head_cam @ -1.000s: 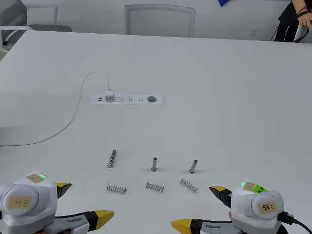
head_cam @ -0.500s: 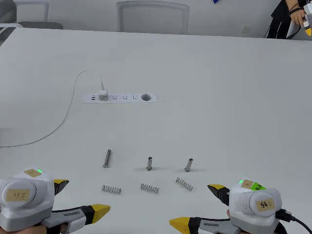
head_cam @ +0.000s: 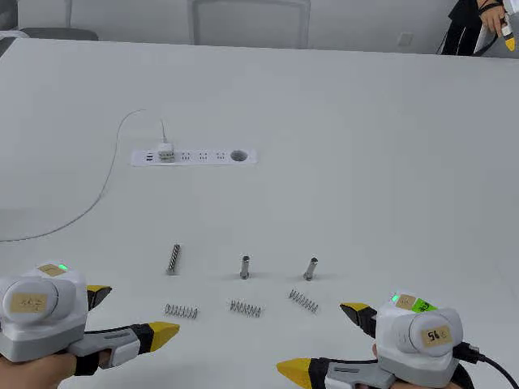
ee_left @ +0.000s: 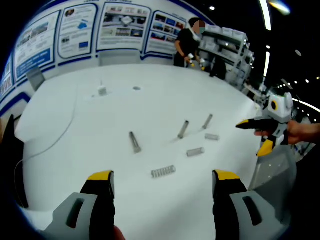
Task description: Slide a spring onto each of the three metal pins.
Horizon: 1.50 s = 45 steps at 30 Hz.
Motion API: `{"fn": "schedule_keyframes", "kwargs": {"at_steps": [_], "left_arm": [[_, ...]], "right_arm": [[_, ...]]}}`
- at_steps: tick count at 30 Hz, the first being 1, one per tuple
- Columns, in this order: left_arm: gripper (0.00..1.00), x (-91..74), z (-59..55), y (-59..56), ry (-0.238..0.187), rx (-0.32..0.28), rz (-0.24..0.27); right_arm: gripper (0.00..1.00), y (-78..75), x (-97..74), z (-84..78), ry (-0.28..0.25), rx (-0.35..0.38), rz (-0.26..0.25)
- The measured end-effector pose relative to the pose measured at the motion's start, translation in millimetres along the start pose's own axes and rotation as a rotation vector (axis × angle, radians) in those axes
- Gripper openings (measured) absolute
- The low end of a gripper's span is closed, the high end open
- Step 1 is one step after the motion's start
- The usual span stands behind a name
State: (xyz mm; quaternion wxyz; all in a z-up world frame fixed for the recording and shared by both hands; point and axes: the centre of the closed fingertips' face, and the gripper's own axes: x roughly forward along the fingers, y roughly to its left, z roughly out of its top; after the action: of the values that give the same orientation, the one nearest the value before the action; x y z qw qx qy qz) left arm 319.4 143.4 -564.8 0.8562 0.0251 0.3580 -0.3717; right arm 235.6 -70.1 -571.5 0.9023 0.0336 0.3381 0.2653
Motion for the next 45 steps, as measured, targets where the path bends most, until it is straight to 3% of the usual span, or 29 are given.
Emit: {"fn": "schedule_keyframes", "kwargs": {"at_steps": [11, 22, 37, 45], "left_arm": [[0.81, 10.5, 7.4, 8.8, -0.001, -0.003, -0.004], [0.8, 21.3, 8.5, 25.9, 0.002, -0.02, 0.006], [0.78, 40.1, 27.4, 34.0, -0.003, -0.028, 0.008], [0.78, 55.0, 30.4, 38.9, 0.0, -0.039, 0.005]], "right_arm": [[0.93, -3.5, -1.7, 0.0, -0.002, 0.006, -0.011], [0.93, -1.5, -0.6, -1.5, 0.004, 0.003, -0.006], [0.93, -3.6, 0.0, -4.2, 0.015, 0.008, -0.011], [0.93, -4.6, -0.3, -5.3, 0.018, 0.012, -0.011]]}}
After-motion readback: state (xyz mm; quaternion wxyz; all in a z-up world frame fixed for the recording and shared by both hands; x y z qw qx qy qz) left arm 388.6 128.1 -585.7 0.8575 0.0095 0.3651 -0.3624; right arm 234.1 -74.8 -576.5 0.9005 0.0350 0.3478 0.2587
